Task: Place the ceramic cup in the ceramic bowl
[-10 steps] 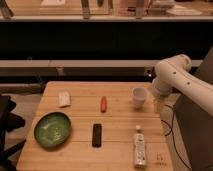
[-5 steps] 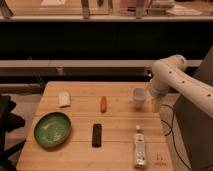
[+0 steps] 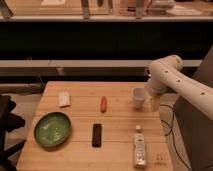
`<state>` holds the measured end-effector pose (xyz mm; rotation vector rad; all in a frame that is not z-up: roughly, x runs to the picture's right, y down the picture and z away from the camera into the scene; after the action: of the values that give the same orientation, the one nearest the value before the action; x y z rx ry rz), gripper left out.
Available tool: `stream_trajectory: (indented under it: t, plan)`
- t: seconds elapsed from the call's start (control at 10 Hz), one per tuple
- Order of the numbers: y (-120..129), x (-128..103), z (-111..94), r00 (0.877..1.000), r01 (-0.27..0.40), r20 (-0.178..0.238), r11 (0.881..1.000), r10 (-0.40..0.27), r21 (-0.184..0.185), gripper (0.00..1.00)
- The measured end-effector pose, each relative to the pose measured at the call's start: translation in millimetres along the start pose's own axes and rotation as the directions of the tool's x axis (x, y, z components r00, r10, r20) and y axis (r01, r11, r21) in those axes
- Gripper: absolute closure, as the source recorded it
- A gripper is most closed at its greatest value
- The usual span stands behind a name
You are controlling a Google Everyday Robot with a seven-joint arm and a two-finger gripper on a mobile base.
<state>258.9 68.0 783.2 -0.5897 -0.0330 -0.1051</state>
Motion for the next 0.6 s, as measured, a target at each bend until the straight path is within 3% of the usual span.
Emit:
stream_trajectory:
  t: [0.6]
  plan:
    - [-6.2, -1.8, 16.4, 0.999, 0.047, 0.001, 0.999, -0.047, -0.010, 0.20]
